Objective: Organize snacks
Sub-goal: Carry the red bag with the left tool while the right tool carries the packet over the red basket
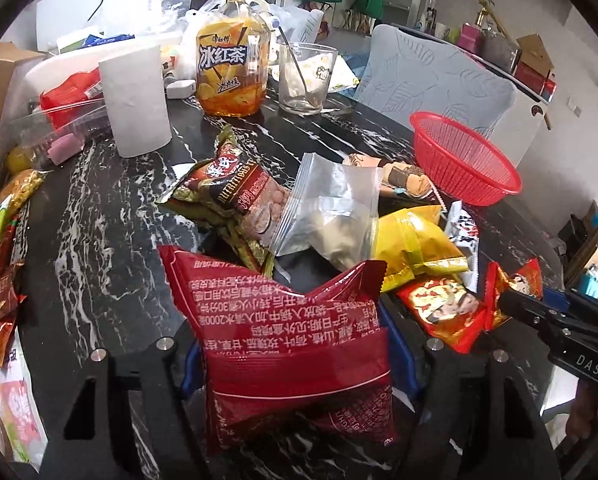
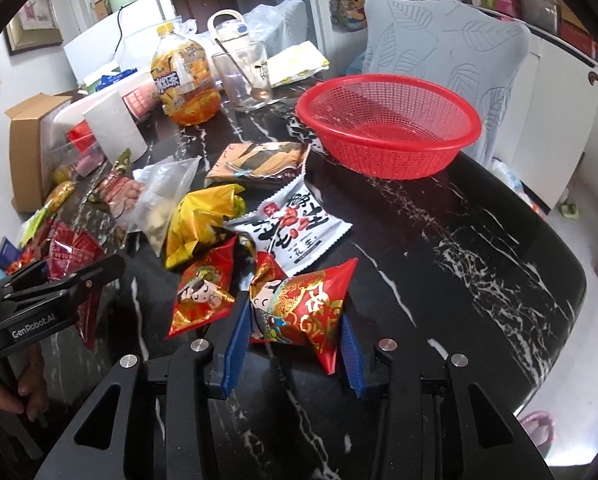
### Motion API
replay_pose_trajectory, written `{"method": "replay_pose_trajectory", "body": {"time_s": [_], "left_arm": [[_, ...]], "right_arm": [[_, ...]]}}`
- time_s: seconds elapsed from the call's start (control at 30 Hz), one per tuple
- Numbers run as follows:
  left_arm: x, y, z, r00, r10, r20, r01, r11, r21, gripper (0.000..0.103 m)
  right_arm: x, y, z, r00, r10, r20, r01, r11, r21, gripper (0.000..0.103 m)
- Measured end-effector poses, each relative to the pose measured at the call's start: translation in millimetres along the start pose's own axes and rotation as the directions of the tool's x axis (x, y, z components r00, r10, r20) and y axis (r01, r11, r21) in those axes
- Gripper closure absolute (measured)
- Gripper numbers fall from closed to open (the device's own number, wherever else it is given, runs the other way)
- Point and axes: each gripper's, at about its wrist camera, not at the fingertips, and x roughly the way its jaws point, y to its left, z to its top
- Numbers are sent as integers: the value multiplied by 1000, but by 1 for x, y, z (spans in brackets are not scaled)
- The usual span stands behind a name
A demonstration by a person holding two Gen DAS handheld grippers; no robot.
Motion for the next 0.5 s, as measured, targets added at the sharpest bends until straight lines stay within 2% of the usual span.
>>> {"method": "replay_pose_trajectory", "body": {"time_s": [0.2,0.4,0.5], "left_arm": [[-20,-12,3,999,-14,51,11,999,44,32],[-35,-24,11,997,-45,70,42,998,40,32],[-41,-30,17,994,-85,73,83,996,36,32]], "right_arm": [[-10,6,-2,998,62,7,-62,998,-2,62],[-23,13,-4,994,105,23,-104,994,-22,62],[-30,12,-3,992,124,31,-123,992,-23,62]]}}
